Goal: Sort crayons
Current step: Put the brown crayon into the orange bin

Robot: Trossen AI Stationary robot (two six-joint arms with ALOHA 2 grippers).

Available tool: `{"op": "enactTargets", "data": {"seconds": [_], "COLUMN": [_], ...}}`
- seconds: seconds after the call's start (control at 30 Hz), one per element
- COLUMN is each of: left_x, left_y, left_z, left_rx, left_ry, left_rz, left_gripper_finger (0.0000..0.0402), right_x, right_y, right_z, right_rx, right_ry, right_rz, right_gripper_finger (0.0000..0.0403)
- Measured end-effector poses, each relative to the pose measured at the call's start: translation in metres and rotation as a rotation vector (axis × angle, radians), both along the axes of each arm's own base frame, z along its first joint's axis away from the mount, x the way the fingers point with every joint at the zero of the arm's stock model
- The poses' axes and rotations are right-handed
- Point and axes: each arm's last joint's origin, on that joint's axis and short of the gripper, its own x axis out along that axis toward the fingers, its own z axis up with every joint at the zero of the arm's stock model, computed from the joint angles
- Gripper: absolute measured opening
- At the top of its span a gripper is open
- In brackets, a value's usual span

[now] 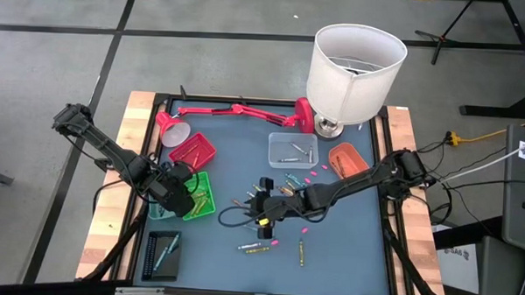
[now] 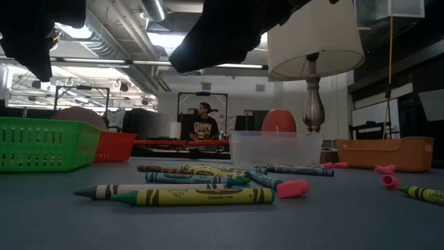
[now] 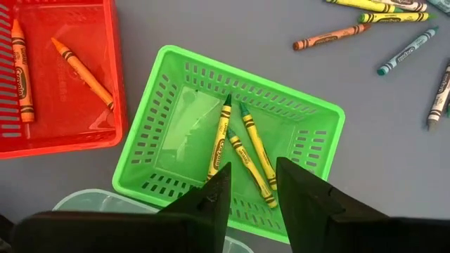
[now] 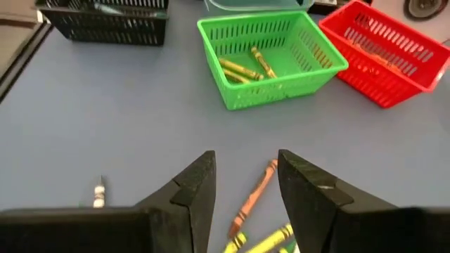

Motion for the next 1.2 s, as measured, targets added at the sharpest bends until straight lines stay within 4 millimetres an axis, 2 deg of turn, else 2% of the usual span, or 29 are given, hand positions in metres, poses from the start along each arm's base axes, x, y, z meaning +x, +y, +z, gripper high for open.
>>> {"op": "enactTargets", "data": {"seconds": [0.27, 0.53, 1.03, 1.2], "left_x": [0.001, 0.003, 0.003, 0.003], "left_y": [-0.001, -0.001, 0.0, 0.0], "left_z": [0.0, 0.001, 0.002, 0.002], "left_rx": [-0.008, 0.001, 0.023, 0.023], "left_ry": [-0.015, -0.035, -0.055, -0.055], "left_rz": [0.0, 0.006, 0.016, 0.016], "left_gripper_finger": [0.0098, 0.0099, 0.0099, 0.0099], "right_x": [0.01, 0.021, 0.033, 0.034], "right_y": [0.002, 0.005, -0.02, -0.02], "right_z": [-0.017, -0.053, -0.106, -0.111], "right_rx": [0.012, 0.002, 0.1, 0.118], "right_ry": [-0.023, -0.002, 0.106, 0.113], "right_rz": [-0.028, -0.039, -0.149, -0.161], "right_gripper_finger": [0.0152, 0.0152, 0.0152, 0.0152]}}
